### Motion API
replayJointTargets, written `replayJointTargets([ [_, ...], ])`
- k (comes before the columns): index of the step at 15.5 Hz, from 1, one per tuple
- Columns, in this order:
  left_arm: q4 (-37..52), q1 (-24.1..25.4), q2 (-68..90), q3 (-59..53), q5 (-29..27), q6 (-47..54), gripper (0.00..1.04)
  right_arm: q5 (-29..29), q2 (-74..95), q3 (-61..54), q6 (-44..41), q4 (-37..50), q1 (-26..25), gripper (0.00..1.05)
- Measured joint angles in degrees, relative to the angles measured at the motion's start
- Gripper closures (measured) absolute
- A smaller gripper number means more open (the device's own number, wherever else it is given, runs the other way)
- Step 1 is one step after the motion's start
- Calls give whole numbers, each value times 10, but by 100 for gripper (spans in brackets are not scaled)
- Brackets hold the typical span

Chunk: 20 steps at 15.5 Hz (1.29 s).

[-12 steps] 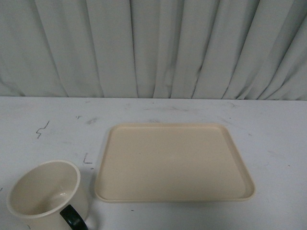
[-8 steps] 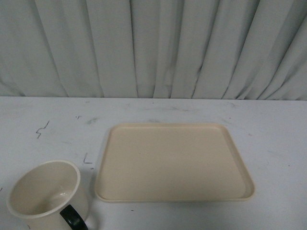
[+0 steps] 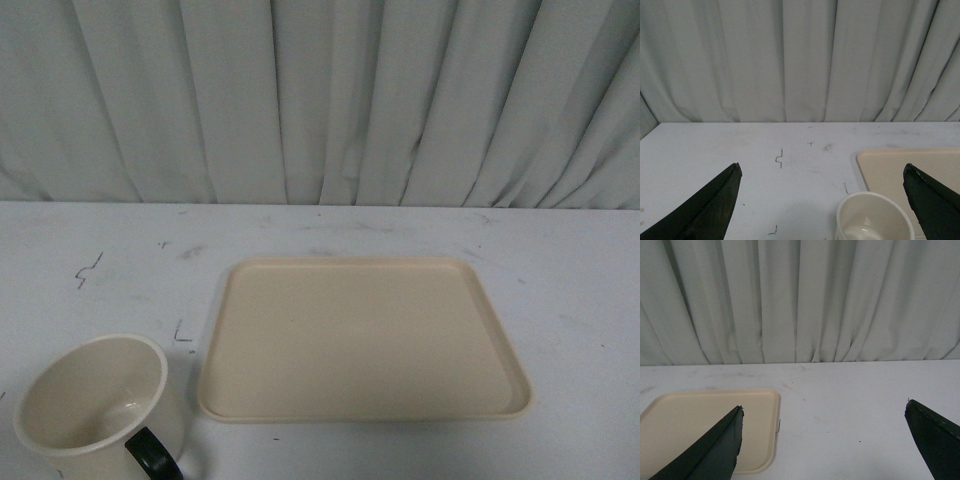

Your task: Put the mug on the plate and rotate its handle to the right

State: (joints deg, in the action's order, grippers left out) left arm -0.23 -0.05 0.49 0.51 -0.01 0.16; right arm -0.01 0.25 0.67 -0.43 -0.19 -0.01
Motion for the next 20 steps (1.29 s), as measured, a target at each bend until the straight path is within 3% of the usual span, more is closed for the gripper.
replayJointTargets([
  [20,0,0,0,0,0,0,7,0,0,0,0,0,0,6],
])
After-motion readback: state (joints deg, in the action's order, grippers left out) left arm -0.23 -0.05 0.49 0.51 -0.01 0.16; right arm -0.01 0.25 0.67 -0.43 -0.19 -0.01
